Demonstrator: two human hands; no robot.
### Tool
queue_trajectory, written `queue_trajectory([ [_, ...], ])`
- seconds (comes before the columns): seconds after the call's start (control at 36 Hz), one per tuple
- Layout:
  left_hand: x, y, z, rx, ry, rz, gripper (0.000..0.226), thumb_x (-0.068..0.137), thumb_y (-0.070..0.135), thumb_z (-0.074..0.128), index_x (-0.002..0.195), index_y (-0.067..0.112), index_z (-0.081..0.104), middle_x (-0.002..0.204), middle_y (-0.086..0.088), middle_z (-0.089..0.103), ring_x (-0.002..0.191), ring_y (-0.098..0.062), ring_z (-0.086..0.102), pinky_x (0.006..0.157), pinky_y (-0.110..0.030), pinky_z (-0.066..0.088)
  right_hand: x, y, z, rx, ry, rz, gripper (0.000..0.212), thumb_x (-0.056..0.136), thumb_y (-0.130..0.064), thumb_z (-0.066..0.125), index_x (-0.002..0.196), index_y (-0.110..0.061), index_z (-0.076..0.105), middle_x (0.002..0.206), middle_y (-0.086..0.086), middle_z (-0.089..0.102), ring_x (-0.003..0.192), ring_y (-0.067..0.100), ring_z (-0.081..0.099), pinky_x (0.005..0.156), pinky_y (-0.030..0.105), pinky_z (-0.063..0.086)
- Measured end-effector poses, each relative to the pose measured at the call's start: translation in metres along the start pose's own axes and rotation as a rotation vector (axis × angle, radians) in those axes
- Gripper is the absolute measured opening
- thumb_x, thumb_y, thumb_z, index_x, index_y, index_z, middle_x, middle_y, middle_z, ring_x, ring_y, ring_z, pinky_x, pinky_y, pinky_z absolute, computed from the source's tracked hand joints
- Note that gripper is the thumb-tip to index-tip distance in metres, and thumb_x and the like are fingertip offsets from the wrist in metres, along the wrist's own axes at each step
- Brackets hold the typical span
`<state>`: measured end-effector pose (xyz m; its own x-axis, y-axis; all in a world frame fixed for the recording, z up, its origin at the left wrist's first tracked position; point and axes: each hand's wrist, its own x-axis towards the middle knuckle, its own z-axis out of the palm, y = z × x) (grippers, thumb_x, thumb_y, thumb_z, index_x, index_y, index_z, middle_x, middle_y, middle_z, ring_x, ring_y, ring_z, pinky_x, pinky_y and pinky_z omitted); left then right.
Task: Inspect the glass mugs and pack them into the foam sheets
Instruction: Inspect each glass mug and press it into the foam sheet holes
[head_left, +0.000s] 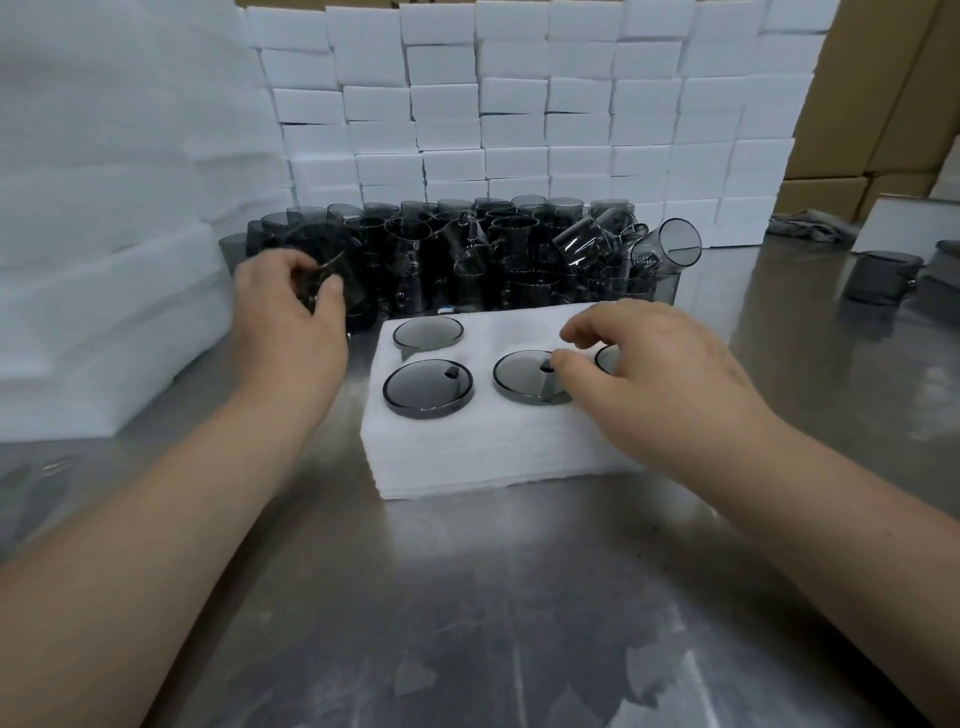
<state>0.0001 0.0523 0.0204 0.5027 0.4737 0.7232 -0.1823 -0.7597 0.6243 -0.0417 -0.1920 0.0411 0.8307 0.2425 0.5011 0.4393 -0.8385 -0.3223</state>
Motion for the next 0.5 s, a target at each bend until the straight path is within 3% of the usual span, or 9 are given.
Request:
queue_trajectory([
  [0.14,-0.009,0.042,-0.017,-0.301,-0.019,0.087,0.014,0.082,0.035,0.053,0.091,0.040,0.044,0.109,-0.009,0.060,0.088,-0.008,0.056,0.080,-0.021,0.044,-0.003,-0.003,-0.003,0.120,0.058,-0.036,0.046,0.075,-0.050,0.038,0.114,-0.033,0.056,0.098,-0.023,0.051,0.102,0.003,0.044,0.076,0.024,0.029],
  [0.22,-0.018,0.065,-0.028,-0.464,-0.052,0.170,0.017,0.082,0.036,0.051,0.096,0.042,0.042,0.102,0.005,0.061,0.085,-0.003,0.057,0.078,-0.021,0.046,-0.006,-0.004,-0.004,0.254,0.077,-0.083,0.049,0.078,-0.056,0.042,0.122,-0.036,0.049,0.096,-0.028,0.050,0.093,-0.004,0.040,0.073,0.015,0.031],
  [0.28,-0.026,0.076,-0.031,-0.594,-0.126,0.238,0.021,0.083,0.033,0.050,0.101,0.037,0.041,0.099,0.014,0.055,0.086,0.001,0.055,0.080,-0.022,0.046,-0.008,-0.005,-0.003,0.364,0.069,-0.104,0.054,0.077,-0.054,0.046,0.128,-0.035,0.043,0.101,-0.028,0.052,0.100,-0.005,0.044,0.082,0.014,0.033],
  [0.39,-0.043,0.086,-0.030,-0.751,-0.307,0.293,0.026,0.081,0.029,0.051,0.105,0.032,0.040,0.102,0.008,0.053,0.086,0.004,0.054,0.072,-0.013,0.046,-0.011,-0.006,-0.001,0.526,0.045,-0.148,0.071,0.073,-0.056,0.050,0.137,-0.033,0.031,0.111,-0.028,0.051,0.111,-0.010,0.044,0.091,0.011,0.035],
  [0.5,-0.052,0.085,-0.028,-0.775,-0.415,0.267,0.029,0.078,0.032,0.056,0.105,0.031,0.045,0.103,0.010,0.058,0.093,-0.005,0.059,0.084,-0.031,0.047,-0.012,-0.005,0.000,0.661,0.023,-0.152,0.087,0.067,-0.062,0.047,0.144,-0.032,0.019,0.125,-0.025,0.048,0.120,-0.014,0.039,0.095,0.010,0.034],
])
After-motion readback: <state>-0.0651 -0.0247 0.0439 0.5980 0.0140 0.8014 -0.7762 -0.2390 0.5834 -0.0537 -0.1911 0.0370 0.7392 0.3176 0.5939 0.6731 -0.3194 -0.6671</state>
